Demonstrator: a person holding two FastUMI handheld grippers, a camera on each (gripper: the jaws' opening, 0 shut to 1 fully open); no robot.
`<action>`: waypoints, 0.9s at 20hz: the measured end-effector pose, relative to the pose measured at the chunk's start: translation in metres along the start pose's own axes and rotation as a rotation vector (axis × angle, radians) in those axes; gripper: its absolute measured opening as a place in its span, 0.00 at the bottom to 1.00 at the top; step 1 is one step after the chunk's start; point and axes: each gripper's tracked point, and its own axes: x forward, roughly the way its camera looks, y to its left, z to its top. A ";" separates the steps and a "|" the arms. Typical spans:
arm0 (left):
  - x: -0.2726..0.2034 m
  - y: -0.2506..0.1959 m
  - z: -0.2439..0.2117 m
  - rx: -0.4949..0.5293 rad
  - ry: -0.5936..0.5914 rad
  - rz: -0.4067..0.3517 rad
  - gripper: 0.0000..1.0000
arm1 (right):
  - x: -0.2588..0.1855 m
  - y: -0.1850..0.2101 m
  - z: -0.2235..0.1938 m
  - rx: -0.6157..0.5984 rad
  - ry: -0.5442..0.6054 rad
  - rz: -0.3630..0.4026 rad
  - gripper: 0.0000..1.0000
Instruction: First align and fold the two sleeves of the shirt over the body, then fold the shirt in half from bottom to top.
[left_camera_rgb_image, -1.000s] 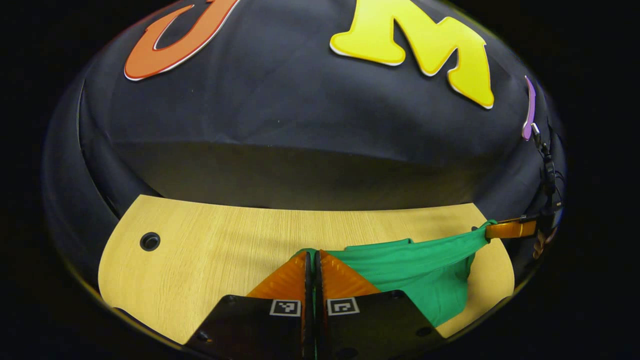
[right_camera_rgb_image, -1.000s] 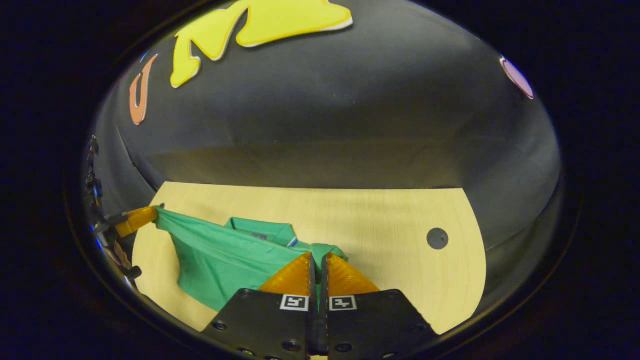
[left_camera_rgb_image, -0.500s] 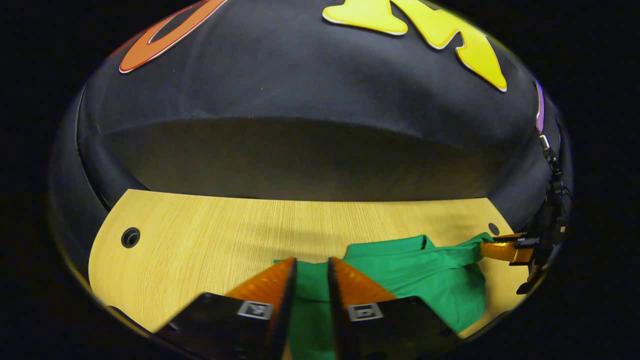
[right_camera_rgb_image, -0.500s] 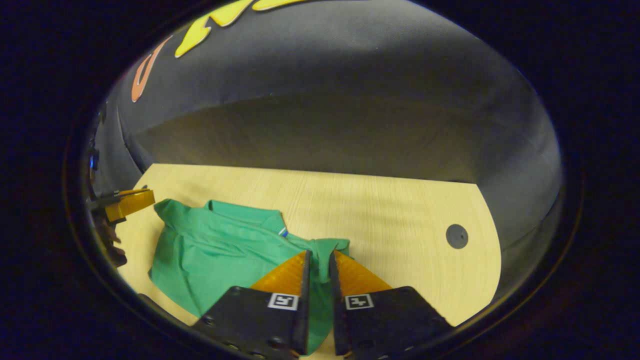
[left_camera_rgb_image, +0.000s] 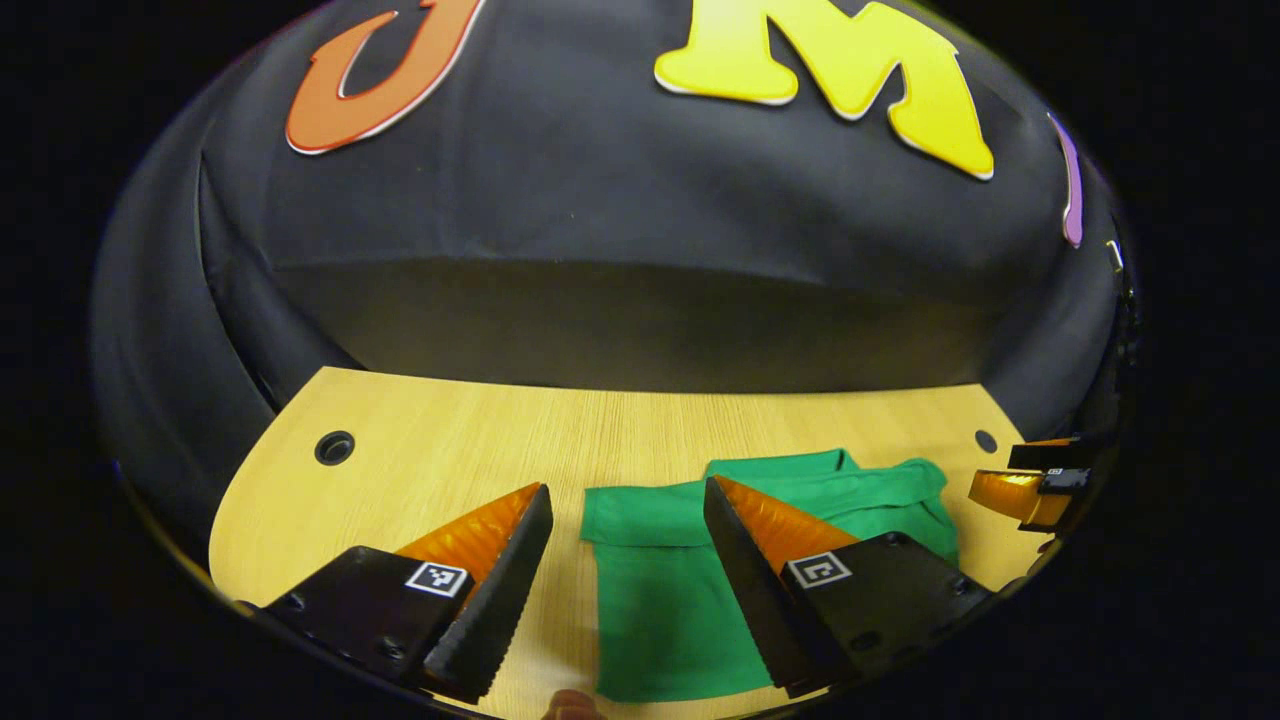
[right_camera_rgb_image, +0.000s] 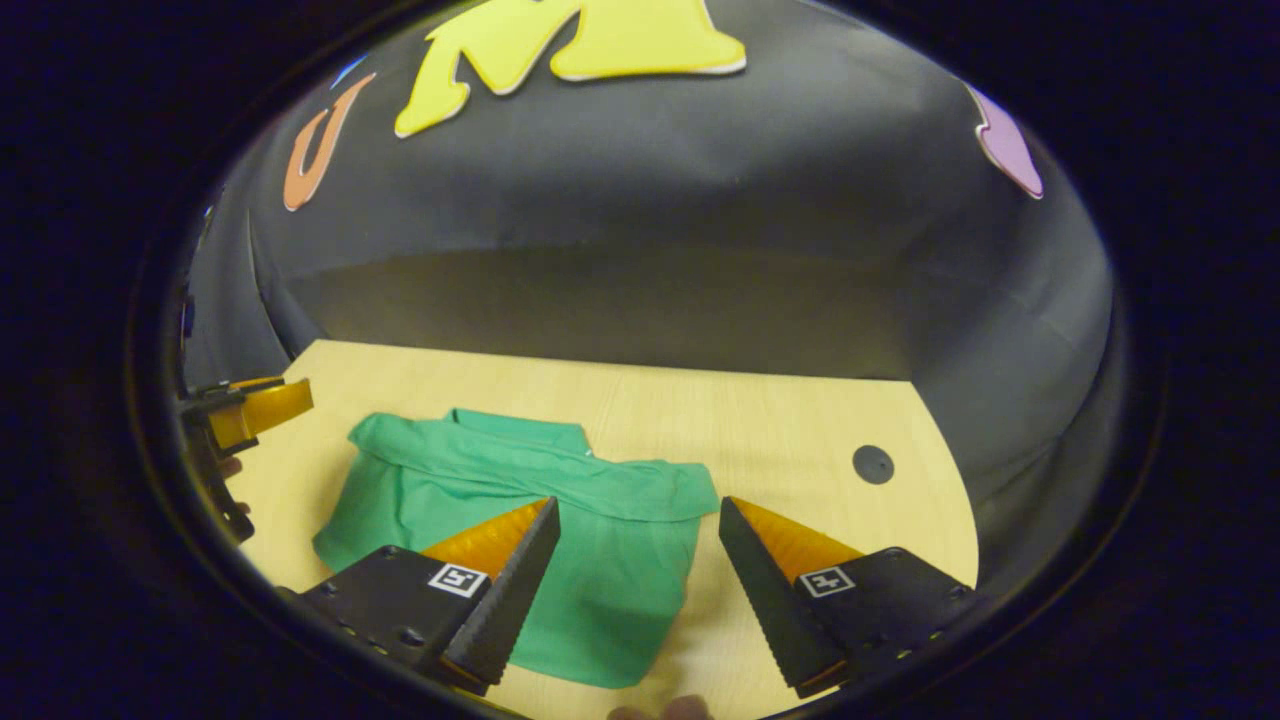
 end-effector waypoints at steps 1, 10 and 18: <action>-0.012 0.000 0.010 -0.003 -0.026 -0.002 1.00 | -0.012 0.001 0.009 0.009 -0.028 0.000 0.96; -0.177 -0.036 0.111 0.094 -0.334 -0.007 1.00 | -0.185 0.014 0.089 0.025 -0.363 -0.038 0.98; -0.290 -0.081 0.134 0.132 -0.485 -0.038 1.00 | -0.298 0.032 0.086 0.059 -0.524 -0.056 0.97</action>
